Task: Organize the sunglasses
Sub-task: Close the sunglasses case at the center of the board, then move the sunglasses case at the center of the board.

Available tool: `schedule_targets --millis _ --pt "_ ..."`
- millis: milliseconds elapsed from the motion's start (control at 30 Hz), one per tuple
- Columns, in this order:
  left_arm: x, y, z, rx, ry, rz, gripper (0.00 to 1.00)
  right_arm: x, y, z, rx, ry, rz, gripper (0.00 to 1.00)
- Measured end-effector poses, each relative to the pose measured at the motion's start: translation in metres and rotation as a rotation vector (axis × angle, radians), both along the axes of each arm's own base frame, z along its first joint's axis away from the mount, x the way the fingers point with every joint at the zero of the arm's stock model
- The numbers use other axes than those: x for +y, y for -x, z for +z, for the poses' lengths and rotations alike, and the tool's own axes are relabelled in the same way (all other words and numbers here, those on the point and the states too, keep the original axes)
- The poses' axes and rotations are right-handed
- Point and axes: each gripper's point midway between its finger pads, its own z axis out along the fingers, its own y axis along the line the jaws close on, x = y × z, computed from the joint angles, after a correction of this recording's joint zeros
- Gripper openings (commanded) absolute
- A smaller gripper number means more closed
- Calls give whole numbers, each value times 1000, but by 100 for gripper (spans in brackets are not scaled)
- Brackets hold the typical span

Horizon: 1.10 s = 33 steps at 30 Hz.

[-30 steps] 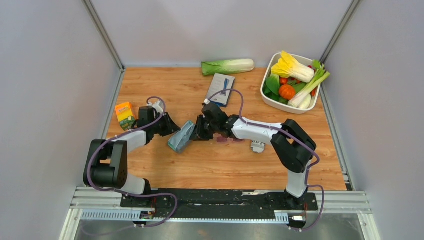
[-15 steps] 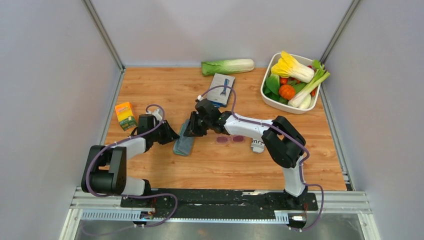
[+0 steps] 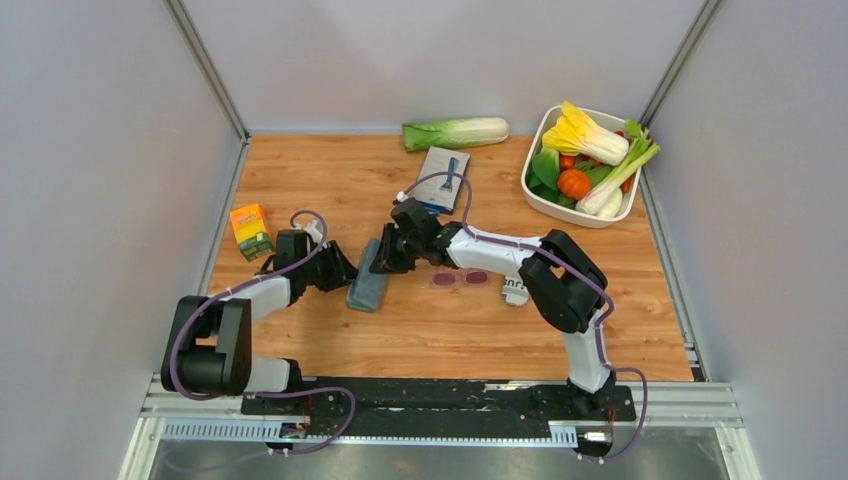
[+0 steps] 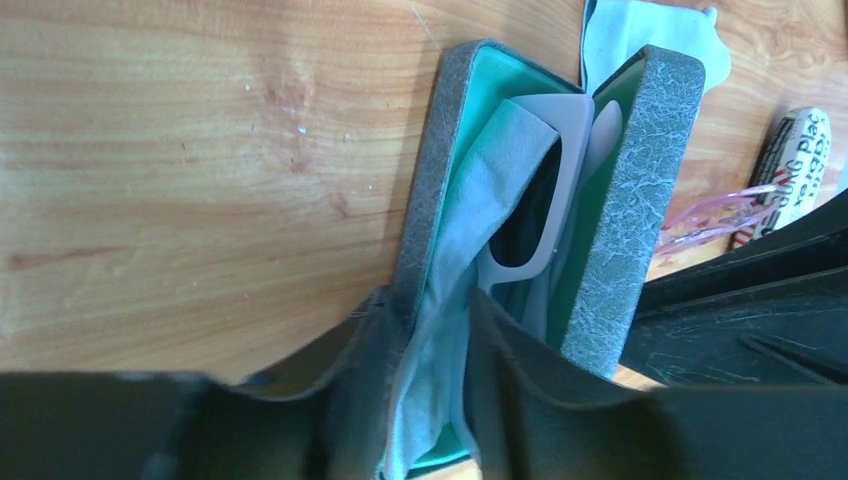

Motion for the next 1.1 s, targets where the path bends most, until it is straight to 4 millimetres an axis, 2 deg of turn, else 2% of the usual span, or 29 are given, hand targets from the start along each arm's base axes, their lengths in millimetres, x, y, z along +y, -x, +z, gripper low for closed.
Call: schedule_targets --millis 133,367,467,767,867,933,1033,1100 --pt "8 1 4 9 3 31 58 2 -2 -1 1 4 4 28" --pt "32 -10 36 -70 22 115 65 9 -6 -5 -14 13 11 33" --pt "30 -10 41 -82 35 106 65 5 -4 -14 -2 43 14 34" --pt "25 -2 39 -65 59 84 65 3 -6 -11 -36 65 26 43" --pt "25 4 32 -46 58 85 67 -7 -7 -7 -66 100 25 46" --pt "25 7 32 -43 56 87 76 -18 -8 -2 -91 121 19 47" --pt "29 10 39 -69 28 100 76 -41 -8 13 -136 143 -2 52" --pt "32 13 49 -109 -19 116 76 -56 -9 25 -169 146 -21 61"
